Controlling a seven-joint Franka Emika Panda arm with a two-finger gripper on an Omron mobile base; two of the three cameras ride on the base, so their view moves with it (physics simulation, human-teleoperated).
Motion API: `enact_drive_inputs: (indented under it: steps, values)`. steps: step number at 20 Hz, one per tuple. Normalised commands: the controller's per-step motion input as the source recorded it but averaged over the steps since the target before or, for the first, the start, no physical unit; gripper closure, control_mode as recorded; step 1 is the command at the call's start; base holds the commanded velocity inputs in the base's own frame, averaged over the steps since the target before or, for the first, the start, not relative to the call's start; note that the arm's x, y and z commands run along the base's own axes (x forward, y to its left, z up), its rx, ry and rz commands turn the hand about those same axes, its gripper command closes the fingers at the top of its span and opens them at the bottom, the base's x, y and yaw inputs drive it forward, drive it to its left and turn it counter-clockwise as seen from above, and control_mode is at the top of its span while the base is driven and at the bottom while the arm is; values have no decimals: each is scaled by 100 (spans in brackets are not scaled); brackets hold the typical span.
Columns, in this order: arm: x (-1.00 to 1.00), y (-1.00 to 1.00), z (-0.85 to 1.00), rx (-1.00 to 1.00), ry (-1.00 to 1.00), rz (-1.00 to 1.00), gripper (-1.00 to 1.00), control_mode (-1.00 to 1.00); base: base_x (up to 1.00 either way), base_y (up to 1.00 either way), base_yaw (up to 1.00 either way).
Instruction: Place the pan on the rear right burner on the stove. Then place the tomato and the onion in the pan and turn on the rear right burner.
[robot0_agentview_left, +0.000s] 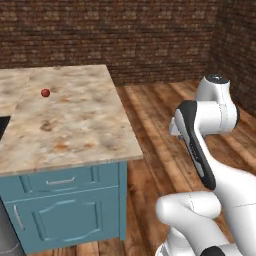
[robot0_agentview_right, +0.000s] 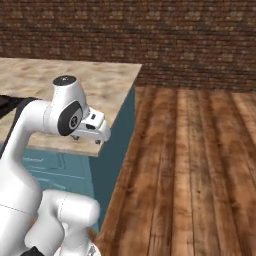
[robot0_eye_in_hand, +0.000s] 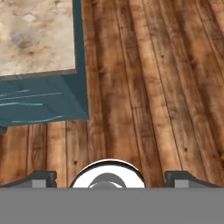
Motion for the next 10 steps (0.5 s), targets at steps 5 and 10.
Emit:
enact_drive_inputs:
  steps: [5, 10]
  values:
    - [0, 0, 0, 0, 0, 0, -100, 100, 52, -94, 0]
    - [0, 0, 0, 0, 0, 0, -100, 100, 96, -69, 0]
